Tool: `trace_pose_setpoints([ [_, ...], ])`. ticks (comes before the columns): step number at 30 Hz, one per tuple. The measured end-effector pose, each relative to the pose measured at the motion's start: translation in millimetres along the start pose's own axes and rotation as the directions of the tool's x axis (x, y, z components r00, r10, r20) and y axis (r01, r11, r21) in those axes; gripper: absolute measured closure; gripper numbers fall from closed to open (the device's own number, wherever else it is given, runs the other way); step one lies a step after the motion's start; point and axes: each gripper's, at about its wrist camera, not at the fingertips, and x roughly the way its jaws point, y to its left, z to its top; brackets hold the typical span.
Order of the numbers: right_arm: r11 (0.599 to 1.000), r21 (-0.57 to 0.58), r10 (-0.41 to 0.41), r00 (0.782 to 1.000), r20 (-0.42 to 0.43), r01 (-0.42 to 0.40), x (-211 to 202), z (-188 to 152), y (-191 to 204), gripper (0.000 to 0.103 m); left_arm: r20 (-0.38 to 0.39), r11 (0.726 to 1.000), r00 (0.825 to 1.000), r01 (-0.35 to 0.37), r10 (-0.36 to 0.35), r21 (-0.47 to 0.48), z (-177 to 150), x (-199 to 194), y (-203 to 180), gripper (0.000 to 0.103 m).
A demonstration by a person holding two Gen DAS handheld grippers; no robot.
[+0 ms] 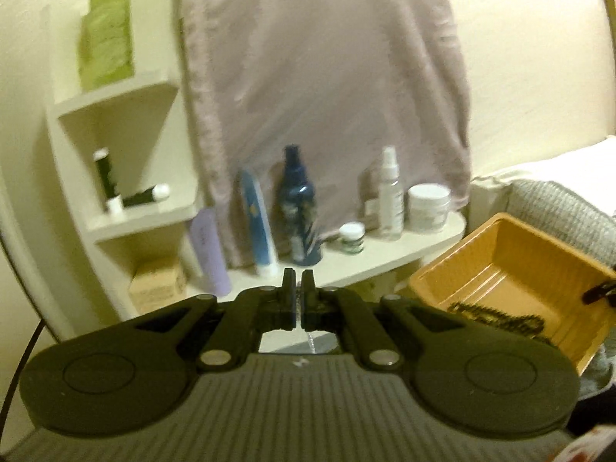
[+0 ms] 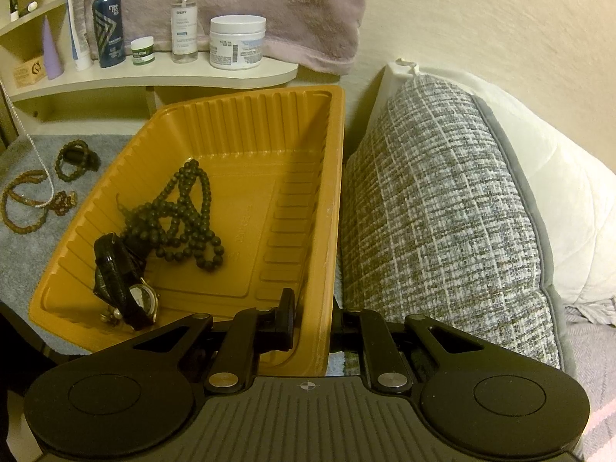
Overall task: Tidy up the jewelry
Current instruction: 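Lift the pearl necklace high with the left gripper to free the strand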
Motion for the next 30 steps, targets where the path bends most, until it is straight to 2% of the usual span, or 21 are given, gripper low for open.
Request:
trace_pose_setpoints([
  [10, 1.0, 0.0, 0.001, 1.0, 0.003, -0.001, -1.0, -0.2, 0.1, 0.09, 0.061, 0.995, 0.993, 0.094, -0.097, 0.041, 34.5, -4.6, -28.6, 0.102],
  [16, 1.0, 0.002, 0.002, 1.0, 0.003, -0.002, -1.8, 0.5, 0.2, 0.09, 0.1, 0.985, 0.981, 0.163, -0.168, 0.054, 58.1, -2.7, -50.6, 0.102],
  [23, 1.0, 0.002, 0.002, 1.0, 0.003, -0.002, -1.3, -0.2, -0.3, 0.09, 0.142, 0.962, 0.951, 0.269, -0.274, 0.054, 83.7, 4.8, -82.2, 0.102],
  [30, 1.0, -0.003, 0.004, 1.0, 0.005, -0.004, -2.5, 0.4, 0.8, 0.09, 0.128, 0.92, 0.911, 0.388, -0.392, 0.056, 98.2, 20.3, -118.4, 0.102],
])
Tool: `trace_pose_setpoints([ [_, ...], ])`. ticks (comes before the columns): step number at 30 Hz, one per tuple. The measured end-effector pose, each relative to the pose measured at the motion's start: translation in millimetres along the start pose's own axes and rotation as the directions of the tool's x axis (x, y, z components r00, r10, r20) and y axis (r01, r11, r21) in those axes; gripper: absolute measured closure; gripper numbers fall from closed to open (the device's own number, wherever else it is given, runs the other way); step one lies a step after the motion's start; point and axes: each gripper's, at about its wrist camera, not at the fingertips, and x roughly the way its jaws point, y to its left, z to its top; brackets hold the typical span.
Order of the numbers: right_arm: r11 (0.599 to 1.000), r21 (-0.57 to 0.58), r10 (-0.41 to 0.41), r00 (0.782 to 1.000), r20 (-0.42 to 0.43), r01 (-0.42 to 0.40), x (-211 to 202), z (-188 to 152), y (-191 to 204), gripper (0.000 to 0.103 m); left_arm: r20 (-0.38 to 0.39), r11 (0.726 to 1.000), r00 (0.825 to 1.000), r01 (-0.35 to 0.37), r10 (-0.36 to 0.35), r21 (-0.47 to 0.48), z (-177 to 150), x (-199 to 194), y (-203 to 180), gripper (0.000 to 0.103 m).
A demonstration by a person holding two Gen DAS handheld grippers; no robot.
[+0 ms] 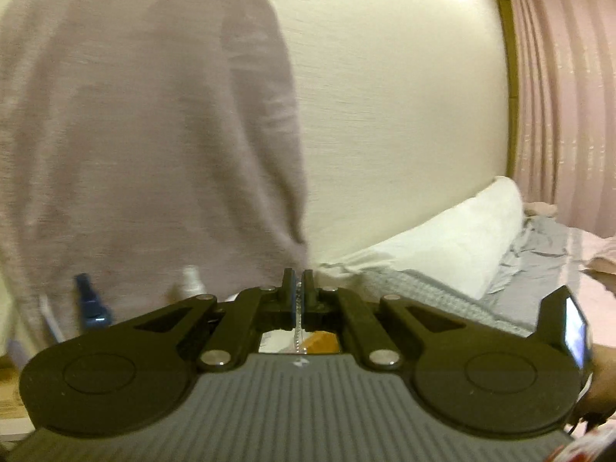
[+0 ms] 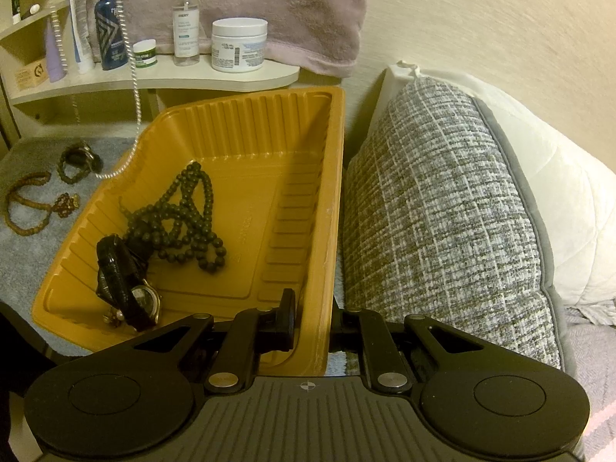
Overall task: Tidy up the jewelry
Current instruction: 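Lift the pearl necklace high with the left gripper to free the strand, then lower the pearl necklace into the orange tray and open the left gripper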
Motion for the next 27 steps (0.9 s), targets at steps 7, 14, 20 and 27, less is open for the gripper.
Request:
trace_pose_setpoints([
  [7, 1.0, -0.001, 0.0, 1.0, 0.002, 0.0, -0.8, 0.6, 0.6, 0.09, -0.051, 0.997, 0.996, 0.071, -0.07, 0.013, -6.4, 31.5, -19.1, 0.102],
  [14, 1.0, -0.003, 0.003, 1.0, 0.003, -0.003, -1.3, 1.5, 0.6, 0.09, -0.115, 0.994, 0.987, 0.113, -0.11, 0.013, -21.6, 51.6, -30.4, 0.102],
  [20, 1.0, -0.003, 0.003, 1.0, 0.003, -0.003, -1.8, 0.8, 0.2, 0.09, -0.172, 0.992, 0.978, 0.124, -0.121, 0.006, -33.4, 71.5, -29.0, 0.1],
  [27, 1.0, -0.003, 0.003, 1.0, 0.004, -0.003, -2.0, 0.3, 0.0, 0.09, -0.178, 0.997, 0.981, 0.08, -0.081, -0.011, -37.9, 66.7, -13.0, 0.095],
])
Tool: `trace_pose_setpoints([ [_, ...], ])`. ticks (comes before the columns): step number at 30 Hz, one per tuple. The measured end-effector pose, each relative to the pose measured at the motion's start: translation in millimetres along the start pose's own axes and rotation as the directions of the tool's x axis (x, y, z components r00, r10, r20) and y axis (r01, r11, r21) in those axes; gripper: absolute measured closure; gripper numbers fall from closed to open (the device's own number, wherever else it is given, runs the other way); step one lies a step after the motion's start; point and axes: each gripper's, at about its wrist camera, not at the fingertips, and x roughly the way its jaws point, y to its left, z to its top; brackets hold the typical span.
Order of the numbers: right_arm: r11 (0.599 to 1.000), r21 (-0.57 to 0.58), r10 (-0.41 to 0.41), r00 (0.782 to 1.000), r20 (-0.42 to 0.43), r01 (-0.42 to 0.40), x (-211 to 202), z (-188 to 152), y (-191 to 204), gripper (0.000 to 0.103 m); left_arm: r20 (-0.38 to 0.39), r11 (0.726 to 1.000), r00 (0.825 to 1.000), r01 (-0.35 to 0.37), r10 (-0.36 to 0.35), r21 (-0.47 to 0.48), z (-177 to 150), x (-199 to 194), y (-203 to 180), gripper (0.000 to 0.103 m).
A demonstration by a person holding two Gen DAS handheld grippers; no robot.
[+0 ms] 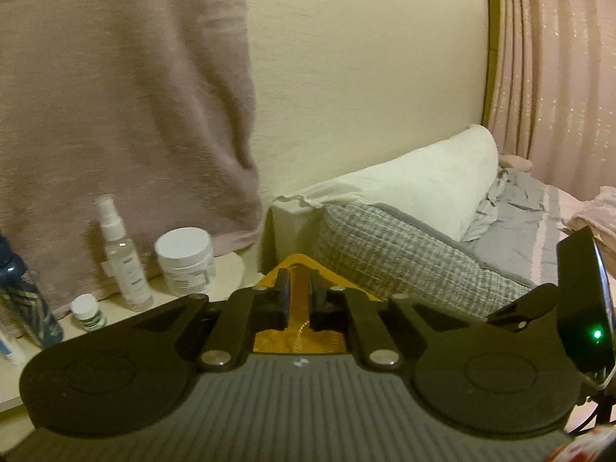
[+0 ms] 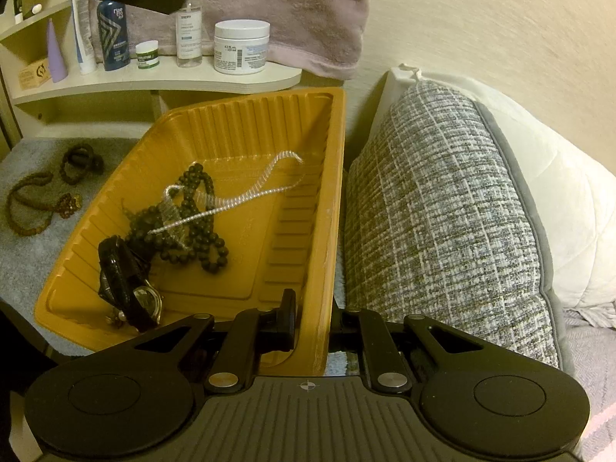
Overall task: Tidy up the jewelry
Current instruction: 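Lower the pearl necklace into the orange tray and open the left gripper, then move the left gripper back over the light wooden bead necklace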
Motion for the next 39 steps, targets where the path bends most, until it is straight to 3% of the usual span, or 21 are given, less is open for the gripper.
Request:
trace_pose_setpoints([
  [7, 1.0, 0.001, 0.001, 1.0, 0.001, -0.001, -0.5, -0.7, -0.6, 0.09, 0.002, 0.994, 0.995, -0.098, 0.098, -0.052, -17.1, -23.8, 22.9, 0.091],
  [13, 1.0, 0.007, 0.002, 1.0, 0.002, -0.002, 0.0, -2.2, -2.5, 0.09, -0.035, 0.969, 0.977, -0.215, 0.212, -0.122, -51.0, -47.9, 46.9, 0.086],
  [16, 1.0, 0.009, 0.003, 1.0, 0.002, -0.003, 0.0, -3.7, -3.1, 0.09, -0.06, 0.947, 0.958, -0.285, 0.279, -0.146, -71.5, -59.7, 57.2, 0.086],
  [20, 1.0, 0.011, 0.002, 1.0, 0.002, -0.002, 0.6, -4.7, -3.4, 0.09, -0.11, 0.905, 0.921, -0.387, 0.373, -0.177, -105.3, -76.0, 71.4, 0.086],
  [27, 1.0, 0.013, 0.002, 1.0, 0.001, -0.002, 0.9, -6.0, -2.9, 0.09, -0.197, 0.845, 0.869, -0.491, 0.455, -0.213, -151.5, -97.3, 90.5, 0.086],
  [34, 1.0, 0.016, 0.003, 1.0, -0.003, -0.003, 3.2, -6.8, -3.8, 0.09, -0.243, 0.811, 0.836, -0.541, 0.492, -0.221, -181.6, -112.5, 95.9, 0.085],
  [39, 1.0, 0.018, 0.004, 1.0, -0.005, -0.004, 4.3, -7.2, -5.1, 0.09, -0.279, 0.807, 0.813, -0.565, 0.51, -0.172, -198.3, -109.8, 93.3, 0.085],
])
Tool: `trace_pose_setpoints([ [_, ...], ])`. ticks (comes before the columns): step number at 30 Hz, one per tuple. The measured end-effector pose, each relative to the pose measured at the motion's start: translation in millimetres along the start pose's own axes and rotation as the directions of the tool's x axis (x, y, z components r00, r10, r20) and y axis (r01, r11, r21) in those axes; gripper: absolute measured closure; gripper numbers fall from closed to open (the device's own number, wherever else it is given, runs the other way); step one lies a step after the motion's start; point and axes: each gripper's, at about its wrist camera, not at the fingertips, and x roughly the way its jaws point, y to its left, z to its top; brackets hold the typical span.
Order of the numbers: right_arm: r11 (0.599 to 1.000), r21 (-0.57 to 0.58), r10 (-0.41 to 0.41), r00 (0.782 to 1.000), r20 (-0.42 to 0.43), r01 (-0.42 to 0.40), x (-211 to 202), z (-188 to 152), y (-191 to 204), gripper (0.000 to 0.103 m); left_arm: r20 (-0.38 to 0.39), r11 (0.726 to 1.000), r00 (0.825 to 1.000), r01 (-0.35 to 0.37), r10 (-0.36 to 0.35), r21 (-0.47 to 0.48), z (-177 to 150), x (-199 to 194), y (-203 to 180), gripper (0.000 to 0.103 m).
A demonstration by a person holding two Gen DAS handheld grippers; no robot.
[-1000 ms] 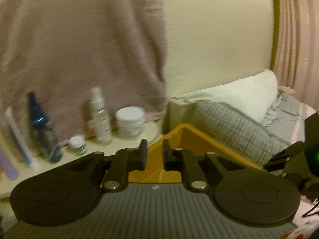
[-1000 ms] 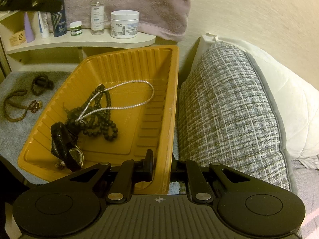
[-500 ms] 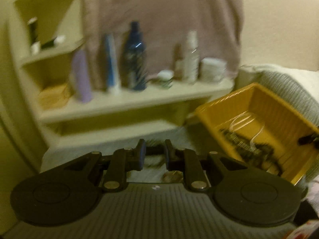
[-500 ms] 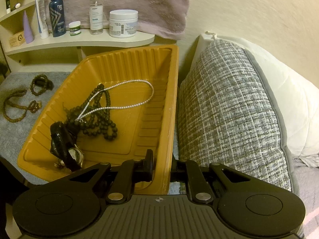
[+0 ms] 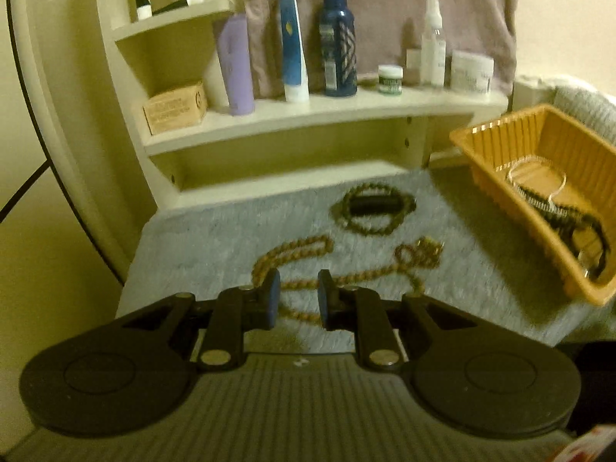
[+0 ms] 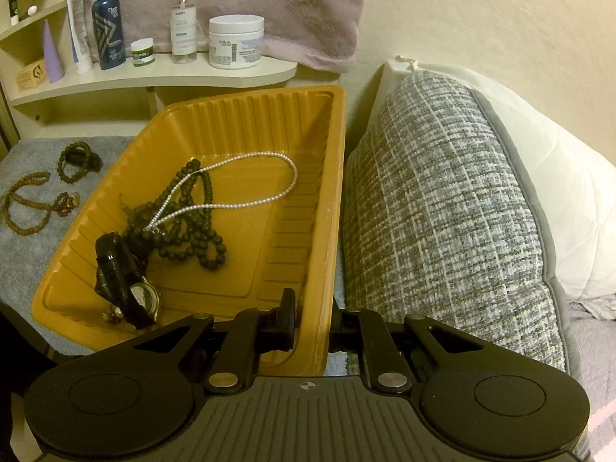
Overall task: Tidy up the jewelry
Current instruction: 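Move the left gripper back over the light wooden bead necklace, then close the left gripper on the light wooden bead necklace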
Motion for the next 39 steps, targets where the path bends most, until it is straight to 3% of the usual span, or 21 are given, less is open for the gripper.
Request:
trace_pose_setpoints([
  [9, 1.0, 0.001, -0.001, 1.0, -0.002, 0.001, 0.9, -1.0, -0.5, 0.09, -0.025, 1.0, 1.0, -0.01, 0.01, 0.019, -11.2, 9.3, -5.1, 0.085],
  [19, 1.0, 0.001, -0.001, 1.0, -0.002, 0.001, 1.0, -1.2, -0.8, 0.089, -0.054, 0.993, 0.996, -0.077, 0.073, -0.09, -7.5, 36.5, 9.3, 0.085],
  [30, 1.0, 0.0, -0.002, 1.0, -0.006, 0.002, 3.1, -3.1, -2.1, 0.089, -0.075, 0.987, 0.992, -0.107, 0.099, -0.118, -6.4, 61.7, 16.0, 0.084],
  [34, 1.0, 0.0, -0.002, 1.0, -0.006, 0.002, 3.1, -3.1, -2.2, 0.089, -0.086, 0.988, 0.993, -0.094, 0.084, -0.12, -7.1, 62.6, 17.7, 0.093],
  [39, 1.0, -0.001, -0.002, 1.0, -0.005, 0.002, 3.3, -3.1, -2.2, 0.089, -0.087, 0.989, 0.993, -0.088, 0.078, -0.115, -4.2, 57.5, 19.4, 0.097],
])
